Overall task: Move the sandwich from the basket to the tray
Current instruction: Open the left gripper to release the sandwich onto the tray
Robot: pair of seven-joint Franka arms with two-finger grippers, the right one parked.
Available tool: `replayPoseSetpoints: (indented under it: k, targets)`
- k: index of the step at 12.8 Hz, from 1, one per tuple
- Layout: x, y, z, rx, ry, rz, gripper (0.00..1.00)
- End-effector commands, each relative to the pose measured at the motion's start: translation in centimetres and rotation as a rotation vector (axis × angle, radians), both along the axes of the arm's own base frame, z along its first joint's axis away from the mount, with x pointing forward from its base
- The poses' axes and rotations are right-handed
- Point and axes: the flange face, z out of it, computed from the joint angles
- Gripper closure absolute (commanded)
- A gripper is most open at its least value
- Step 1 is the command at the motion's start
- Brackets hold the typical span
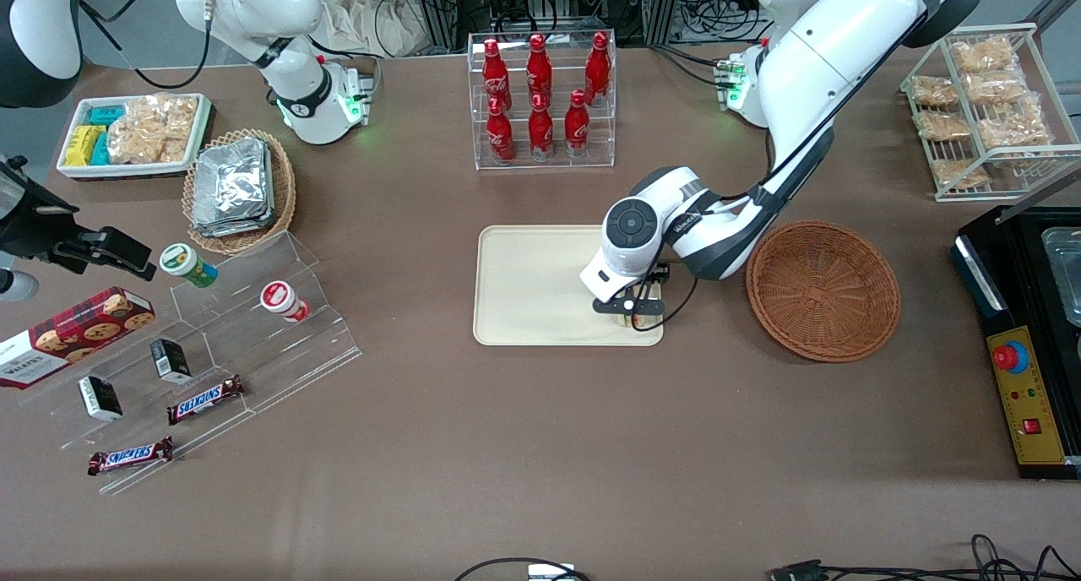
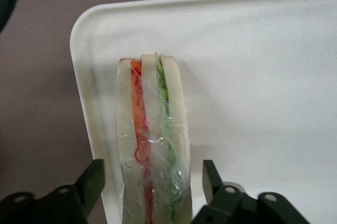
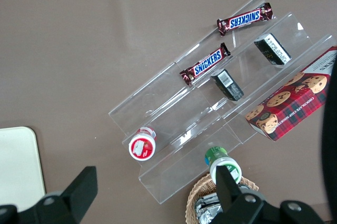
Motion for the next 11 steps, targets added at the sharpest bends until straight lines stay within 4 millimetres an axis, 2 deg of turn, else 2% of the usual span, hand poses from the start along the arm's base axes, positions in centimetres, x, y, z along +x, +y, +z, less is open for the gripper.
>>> replayPoseSetpoints:
  k: [1, 3, 5, 6, 7, 8, 10, 11]
  targets:
    - [0.1, 0.0, 1.1, 0.008, -0.019, 0.019, 0.0]
    - [0.2, -0.1, 1.2, 0.007, -0.021, 0.019, 0.0]
    - [0.4, -0.3, 2.6, 0.009, -0.037, 0.017, 0.0]
    - [0.8, -0.5, 3.9, 0.014, -0.035, 0.033, 0.0]
    - [1.3, -0.3, 6.1, 0.022, -0.022, 0.05, 0.0]
    - [1.7, -0.2, 9.1, 0.028, -0.028, 0.078, 0.0]
    - [2.0, 0.6, 16.5, 0.033, -0.061, 0.107, 0.0]
    - [2.5, 2.0, 20.3, 0.023, -0.056, 0.098, 0.0]
